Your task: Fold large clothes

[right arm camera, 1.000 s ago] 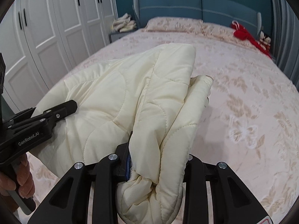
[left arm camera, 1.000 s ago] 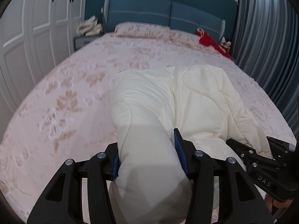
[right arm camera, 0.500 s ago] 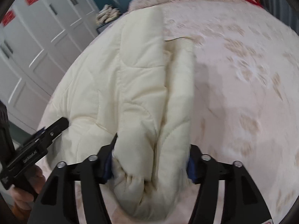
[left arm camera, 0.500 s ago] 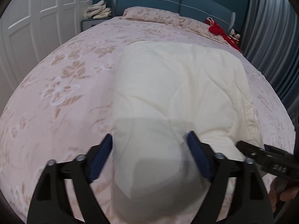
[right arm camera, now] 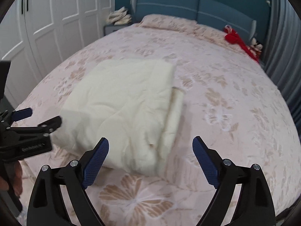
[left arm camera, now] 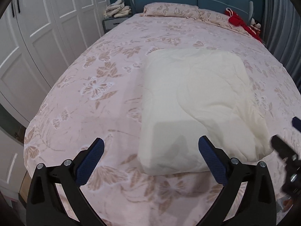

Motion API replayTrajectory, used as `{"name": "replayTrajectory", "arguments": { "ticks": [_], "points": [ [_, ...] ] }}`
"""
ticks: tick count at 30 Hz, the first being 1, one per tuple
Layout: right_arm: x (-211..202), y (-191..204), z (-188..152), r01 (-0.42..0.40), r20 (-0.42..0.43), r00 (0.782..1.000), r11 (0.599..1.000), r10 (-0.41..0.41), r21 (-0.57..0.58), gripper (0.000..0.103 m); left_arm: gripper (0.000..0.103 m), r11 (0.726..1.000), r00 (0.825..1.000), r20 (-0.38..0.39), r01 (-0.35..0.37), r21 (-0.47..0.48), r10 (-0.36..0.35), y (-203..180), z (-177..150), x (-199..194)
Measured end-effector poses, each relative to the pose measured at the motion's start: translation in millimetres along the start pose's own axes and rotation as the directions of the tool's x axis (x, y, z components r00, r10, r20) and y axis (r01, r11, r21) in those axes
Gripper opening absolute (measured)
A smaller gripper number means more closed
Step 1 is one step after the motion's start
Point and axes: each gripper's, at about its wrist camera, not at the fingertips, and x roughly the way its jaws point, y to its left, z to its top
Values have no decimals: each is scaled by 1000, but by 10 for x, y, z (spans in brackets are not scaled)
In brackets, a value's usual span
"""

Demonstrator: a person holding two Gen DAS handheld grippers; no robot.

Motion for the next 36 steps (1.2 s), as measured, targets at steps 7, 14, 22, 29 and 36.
{"name": "replayTrajectory", "arguments": {
  "ticks": [7, 14, 22, 29, 36],
  "points": [
    [240, -132, -23, -93, -59, 993, 987, 101, 130, 11, 98, 1000, 999, -33, -23, 19, 23, -131, -37, 150],
    [567, -190, -142, -73, -156, 983, 987, 95, 144, 8, 98, 1000, 997, -81, -5, 6, 5, -190, -104, 361],
    [972, -243, -360, -55, -250, 963, 983, 98, 174, 8, 98, 1000, 987, -157, 21, -11, -22, -242, -209, 661],
    [1141, -274, -379, -63, -274, 955, 980, 114, 186, 8, 98, 1000, 985, -170, 6, -3, -7, -308, -258, 812],
    [1210, -282, -372, -78, -283, 950, 978, 131, 193, 8, 98, 1000, 986, -169, -13, 15, 16, -375, -249, 900]
  ]
}}
